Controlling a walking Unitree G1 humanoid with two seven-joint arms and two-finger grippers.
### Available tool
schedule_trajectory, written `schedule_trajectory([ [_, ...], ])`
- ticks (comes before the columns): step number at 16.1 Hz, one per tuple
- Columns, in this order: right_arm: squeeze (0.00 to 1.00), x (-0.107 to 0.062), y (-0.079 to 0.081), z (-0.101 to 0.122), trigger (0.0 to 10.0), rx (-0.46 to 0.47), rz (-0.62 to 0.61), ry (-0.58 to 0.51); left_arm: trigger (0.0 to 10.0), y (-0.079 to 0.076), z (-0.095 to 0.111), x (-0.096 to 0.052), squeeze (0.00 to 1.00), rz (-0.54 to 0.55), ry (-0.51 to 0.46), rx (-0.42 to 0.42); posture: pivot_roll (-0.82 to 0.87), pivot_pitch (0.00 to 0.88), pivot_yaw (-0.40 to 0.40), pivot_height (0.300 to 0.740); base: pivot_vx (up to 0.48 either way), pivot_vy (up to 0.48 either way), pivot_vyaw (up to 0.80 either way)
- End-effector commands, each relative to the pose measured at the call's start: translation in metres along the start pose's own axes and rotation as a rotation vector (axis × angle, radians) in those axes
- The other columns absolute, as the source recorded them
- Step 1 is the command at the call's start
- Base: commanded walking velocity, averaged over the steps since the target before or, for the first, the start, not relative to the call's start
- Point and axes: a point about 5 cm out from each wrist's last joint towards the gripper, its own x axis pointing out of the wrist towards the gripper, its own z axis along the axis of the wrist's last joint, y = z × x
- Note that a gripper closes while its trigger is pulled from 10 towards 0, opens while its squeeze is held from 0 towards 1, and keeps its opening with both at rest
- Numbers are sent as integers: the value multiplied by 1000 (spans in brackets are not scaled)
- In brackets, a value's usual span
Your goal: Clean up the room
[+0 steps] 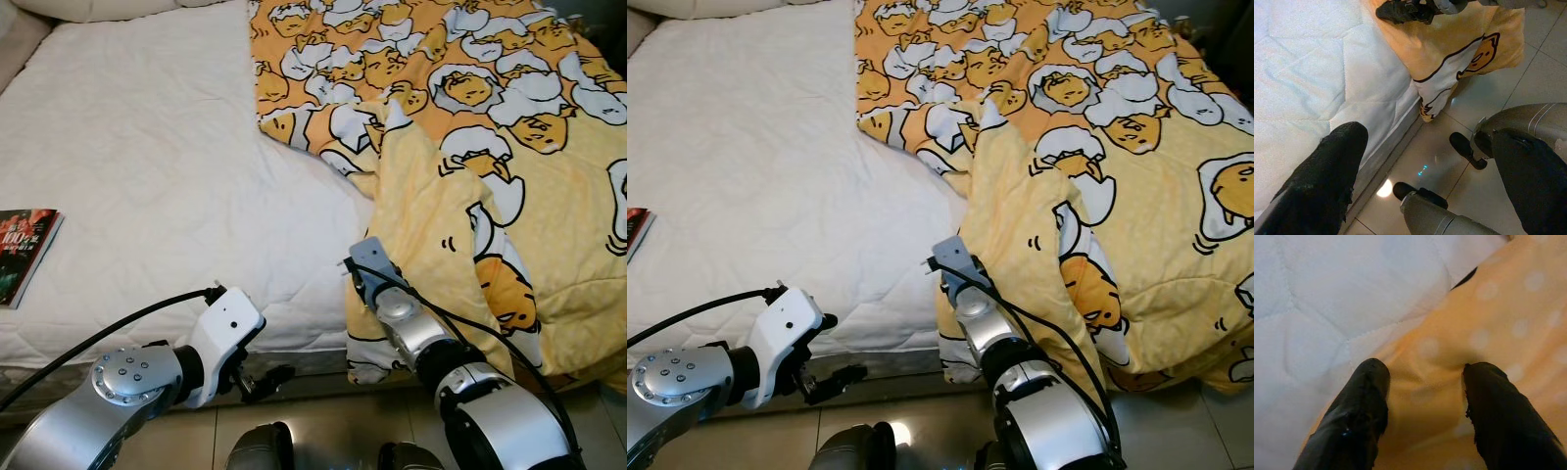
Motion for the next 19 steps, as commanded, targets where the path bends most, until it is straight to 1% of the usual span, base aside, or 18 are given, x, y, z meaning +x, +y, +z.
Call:
schedule_trajectory([
  [1,1000,-1,9,-3,10000,-53,30,16,10000,2,1,-5,0,20,2,8,159,161,87,740,0,0,0],
  [2,1000,-1,11,-5,10000,-62,39,24,10000,2,1,-6,0,21,2,7,162,162,85,740,0,0,0],
  [3,0,-3,18,-18,10000,-53,96,88,10000,2,1,-6,0,24,3,7,166,166,83,740,0,0,0],
  [4,0,-4,20,-21,10000,-31,117,101,10000,2,1,-6,0,25,3,7,168,167,82,740,0,0,0],
  [5,0,-5,20,-27,8000,-6,130,123,10000,2,1,-6,0,26,4,7,168,167,82,740,0,0,0],
  [6,0,-5,16,-31,0,-6,117,136,10000,1,1,-6,0,27,5,6,166,167,81,740,0,0,0],
  [11,0,-4,-1,-40,0,33,80,166,10000,1,2,-4,0,23,2,8,157,165,86,740,0,0,0],
  [19,0,-5,-4,-45,0,86,111,183,10000,1,3,-2,0,19,-3,8,154,165,84,740,0,0,0],
])
